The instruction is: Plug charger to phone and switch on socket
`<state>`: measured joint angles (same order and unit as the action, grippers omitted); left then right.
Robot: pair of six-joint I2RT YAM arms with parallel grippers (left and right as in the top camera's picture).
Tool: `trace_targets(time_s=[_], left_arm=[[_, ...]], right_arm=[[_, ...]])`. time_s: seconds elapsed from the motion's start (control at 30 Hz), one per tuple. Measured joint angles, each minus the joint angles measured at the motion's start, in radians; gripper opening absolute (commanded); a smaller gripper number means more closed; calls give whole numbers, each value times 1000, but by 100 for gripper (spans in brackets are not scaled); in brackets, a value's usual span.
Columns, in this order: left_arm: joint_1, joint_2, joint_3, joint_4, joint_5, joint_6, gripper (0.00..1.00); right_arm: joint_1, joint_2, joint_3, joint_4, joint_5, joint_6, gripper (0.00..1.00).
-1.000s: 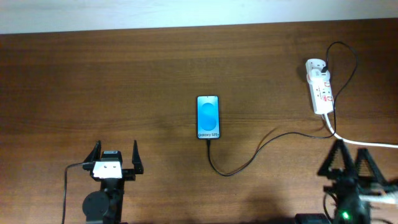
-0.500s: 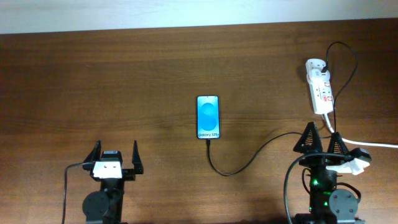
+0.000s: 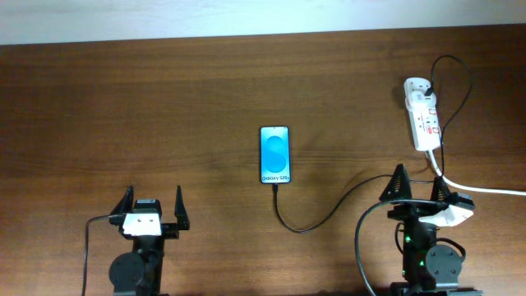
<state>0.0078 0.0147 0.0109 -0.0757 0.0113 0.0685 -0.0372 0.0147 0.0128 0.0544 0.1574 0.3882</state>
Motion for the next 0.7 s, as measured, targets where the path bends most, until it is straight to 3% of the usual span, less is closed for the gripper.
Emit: trace_targets(time_s=[0.23,0.43,0.7], left_arm=[[0,0,0,0,0,0,99],[0,0,0,0,0,0,99],[0,0,0,0,0,0,99]], right_arm=[[0,0,-1,21,-101,-162,98],[0,0,-2,-113,-138,-313,98],[0,0,-2,-127,-145,-408,98]])
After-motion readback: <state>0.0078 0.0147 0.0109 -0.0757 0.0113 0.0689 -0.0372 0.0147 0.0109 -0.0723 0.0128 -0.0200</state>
